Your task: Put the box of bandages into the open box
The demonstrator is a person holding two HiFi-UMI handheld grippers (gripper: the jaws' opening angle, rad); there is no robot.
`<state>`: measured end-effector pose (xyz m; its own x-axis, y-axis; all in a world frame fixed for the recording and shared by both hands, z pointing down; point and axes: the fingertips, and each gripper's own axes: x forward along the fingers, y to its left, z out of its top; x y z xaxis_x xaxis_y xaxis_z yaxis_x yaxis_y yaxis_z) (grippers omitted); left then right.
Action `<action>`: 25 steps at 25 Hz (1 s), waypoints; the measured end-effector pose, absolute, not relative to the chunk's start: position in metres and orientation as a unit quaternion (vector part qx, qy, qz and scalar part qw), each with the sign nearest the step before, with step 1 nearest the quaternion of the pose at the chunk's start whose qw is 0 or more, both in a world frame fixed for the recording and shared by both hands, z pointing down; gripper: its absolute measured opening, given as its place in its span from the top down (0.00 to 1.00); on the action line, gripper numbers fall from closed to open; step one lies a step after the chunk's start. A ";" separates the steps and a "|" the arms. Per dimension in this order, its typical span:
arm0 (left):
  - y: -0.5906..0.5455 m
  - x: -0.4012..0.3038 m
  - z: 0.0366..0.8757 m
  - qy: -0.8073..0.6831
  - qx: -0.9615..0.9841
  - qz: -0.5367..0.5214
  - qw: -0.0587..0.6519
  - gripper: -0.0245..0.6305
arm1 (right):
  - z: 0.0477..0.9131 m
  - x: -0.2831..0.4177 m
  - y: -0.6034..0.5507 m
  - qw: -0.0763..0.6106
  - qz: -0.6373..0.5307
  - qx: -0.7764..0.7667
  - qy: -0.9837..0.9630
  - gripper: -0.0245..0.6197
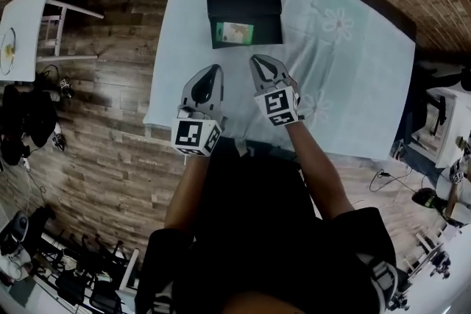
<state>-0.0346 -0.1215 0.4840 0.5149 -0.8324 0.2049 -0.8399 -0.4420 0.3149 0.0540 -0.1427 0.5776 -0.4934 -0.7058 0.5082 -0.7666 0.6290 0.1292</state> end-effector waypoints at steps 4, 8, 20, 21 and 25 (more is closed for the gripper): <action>-0.103 -0.026 0.474 -0.496 0.848 0.004 0.186 0.91 | 0.557 0.071 -0.123 0.224 0.090 0.448 -0.861 0.91; -0.081 -0.022 0.469 -0.506 0.844 0.004 0.179 0.91 | 0.534 0.087 -0.102 0.174 0.124 0.469 -0.857 0.91; -0.023 0.004 0.448 -0.506 0.847 -0.008 0.163 0.91 | 0.483 0.114 -0.038 0.088 0.133 0.473 -0.867 0.91; -0.017 0.007 0.449 -0.503 0.849 -0.004 0.163 0.91 | 0.480 0.114 -0.032 0.085 0.136 0.471 -0.867 0.91; 0.001 0.014 0.450 -0.499 0.852 0.003 0.157 0.91 | 0.464 0.118 -0.016 0.068 0.141 0.469 -0.869 0.91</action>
